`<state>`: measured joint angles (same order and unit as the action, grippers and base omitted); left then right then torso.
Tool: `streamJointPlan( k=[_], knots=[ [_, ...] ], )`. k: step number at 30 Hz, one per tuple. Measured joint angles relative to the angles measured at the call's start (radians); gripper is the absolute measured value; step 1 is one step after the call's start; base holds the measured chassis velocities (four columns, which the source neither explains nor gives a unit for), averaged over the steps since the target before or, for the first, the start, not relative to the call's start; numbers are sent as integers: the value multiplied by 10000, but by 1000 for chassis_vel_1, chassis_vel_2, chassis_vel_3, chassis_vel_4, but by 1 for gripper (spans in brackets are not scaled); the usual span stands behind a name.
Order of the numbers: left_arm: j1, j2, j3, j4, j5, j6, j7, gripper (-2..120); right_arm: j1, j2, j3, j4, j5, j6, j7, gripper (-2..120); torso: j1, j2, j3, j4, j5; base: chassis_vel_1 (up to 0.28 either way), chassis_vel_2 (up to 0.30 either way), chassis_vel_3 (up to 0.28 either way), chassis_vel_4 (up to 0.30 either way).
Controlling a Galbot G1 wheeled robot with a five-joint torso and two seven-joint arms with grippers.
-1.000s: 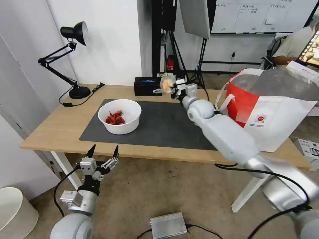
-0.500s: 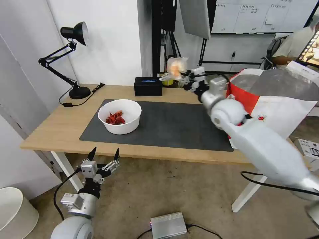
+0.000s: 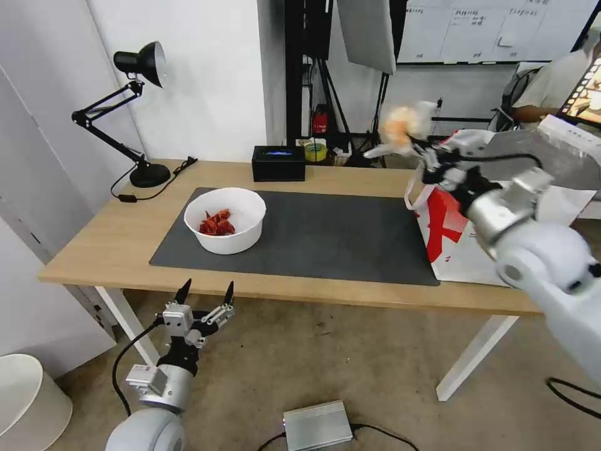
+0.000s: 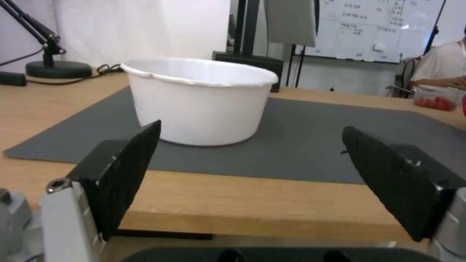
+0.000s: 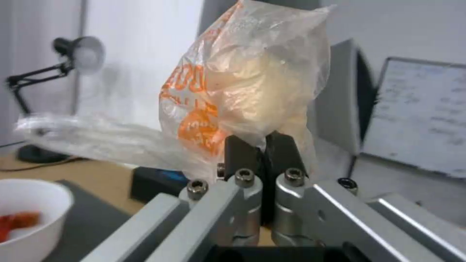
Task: Pick up the trash from the table and place it into the takeout bag.
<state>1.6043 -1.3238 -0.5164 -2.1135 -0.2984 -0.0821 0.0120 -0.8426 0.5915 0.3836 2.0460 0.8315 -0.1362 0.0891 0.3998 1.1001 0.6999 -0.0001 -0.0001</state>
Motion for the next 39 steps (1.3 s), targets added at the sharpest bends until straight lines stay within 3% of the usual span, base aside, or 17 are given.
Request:
streamJointPlan(
  k=[1, 4, 13, 19, 29, 39],
  knots=[
    [0, 0, 0, 0, 0, 0, 0, 100, 0, 0, 0, 0, 0, 0, 0, 0, 0, 0, 0, 0, 0, 0, 0, 0, 0],
    [23, 17, 21, -14, 15, 8, -1, 100, -753, -90, 1248, 137, 2, 161, -23, 0, 0, 0, 0, 0, 2, 0, 0, 0, 0],
    [64, 51, 32, -29, 22, 16, -5, 100, -2149, 303, 2964, 220, -237, 291, 229, 0, 1, -1, 1, 1, 3, 0, 0, 0, 0],
    [34, 42, 60, -14, 28, 19, -7, 100, -2601, 488, 3996, -403, -261, 314, 475, 0, 1, 0, 1, 0, 2, 0, 0, 0, 0],
    [-9, 72, 110, 34, 66, 23, -8, 100, -1965, -249, 4211, -1694, 524, 226, 604, 0, 2, -2, 2, 1, 1, 0, 0, 0, 0],
    [-30, -67, 4, 97, 60, 7, -10, 100, -1523, -979, 3967, -2369, 1411, -762, 830, 0, 2, -2, 2, 0, 2, 0, 0, 0, 0]
  ],
)
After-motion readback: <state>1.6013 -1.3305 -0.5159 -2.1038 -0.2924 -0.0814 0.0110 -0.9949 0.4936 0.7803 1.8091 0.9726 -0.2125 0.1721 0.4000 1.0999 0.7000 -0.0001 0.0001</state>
